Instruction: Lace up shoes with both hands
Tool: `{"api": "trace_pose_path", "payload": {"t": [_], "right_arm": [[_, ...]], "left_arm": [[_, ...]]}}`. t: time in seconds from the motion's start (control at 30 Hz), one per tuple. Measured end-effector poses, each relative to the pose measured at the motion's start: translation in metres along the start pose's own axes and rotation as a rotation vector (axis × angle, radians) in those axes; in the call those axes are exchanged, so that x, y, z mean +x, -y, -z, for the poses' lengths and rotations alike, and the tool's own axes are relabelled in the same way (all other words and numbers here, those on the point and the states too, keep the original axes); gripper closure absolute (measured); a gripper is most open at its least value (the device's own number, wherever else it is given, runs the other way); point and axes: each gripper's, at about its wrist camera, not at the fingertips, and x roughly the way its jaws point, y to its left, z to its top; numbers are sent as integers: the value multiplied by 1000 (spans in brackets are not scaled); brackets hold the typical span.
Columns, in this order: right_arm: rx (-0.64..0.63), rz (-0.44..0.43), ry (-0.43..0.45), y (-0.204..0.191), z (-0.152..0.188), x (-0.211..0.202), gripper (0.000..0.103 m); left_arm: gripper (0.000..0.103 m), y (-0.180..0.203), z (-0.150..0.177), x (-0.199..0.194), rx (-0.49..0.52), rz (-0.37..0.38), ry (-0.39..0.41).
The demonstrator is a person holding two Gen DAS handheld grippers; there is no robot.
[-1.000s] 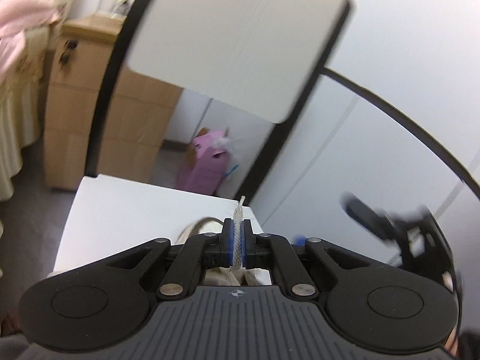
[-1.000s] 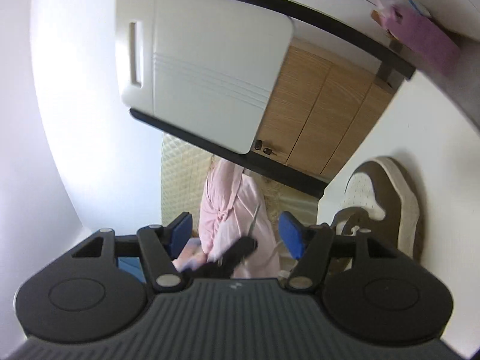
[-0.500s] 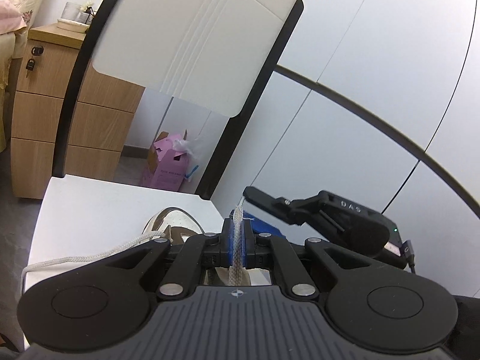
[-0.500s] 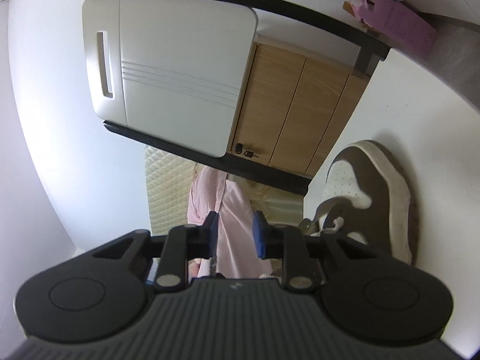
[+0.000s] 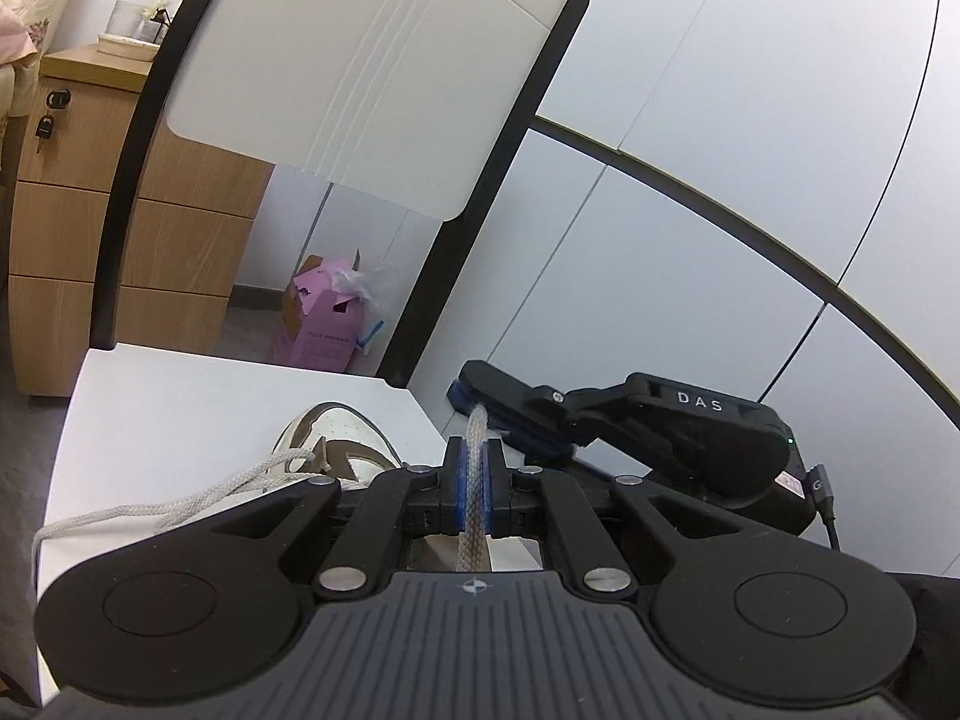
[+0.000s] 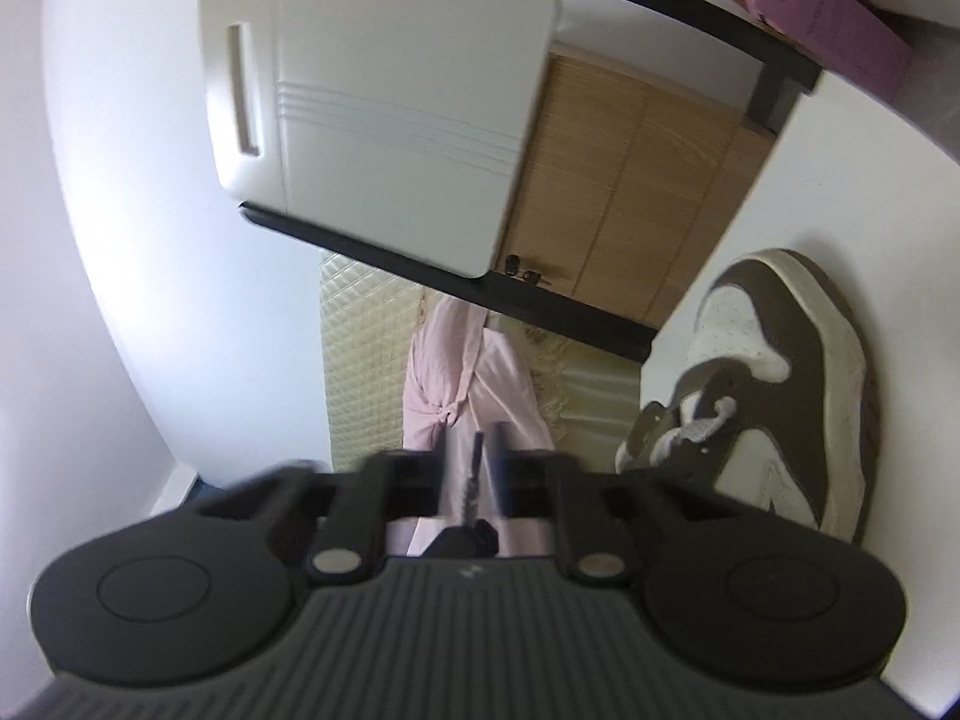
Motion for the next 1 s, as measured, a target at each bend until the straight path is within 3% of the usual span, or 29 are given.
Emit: {"api": "trace_pose_path", "payload": {"t": [0.17,0.23,0.3,0.47,0.67,1.0], "right_arm": [[-17,30,12,-4,1,-2,100],[-23,43,20,-9,1,-1,100],[-52,50,16,-19,-1,1,100],[-161,85,-25,-58,-20,24,100],[-343,30,-67,-142,-45,68,100],[-546,-68,-143,-253,-67,155,100]], "left_arm": [[94,-9,-1,-2,-30,11,5],[79,-17,-4,-5,-56,13,18],[47,-24,-8,-10,-67,0,42],[45,-51,-17,-34,-137,0,140],[40,-98,-24,-67,-310,-61,261],[40,-114,-22,-89,-347,-131,286]]}}
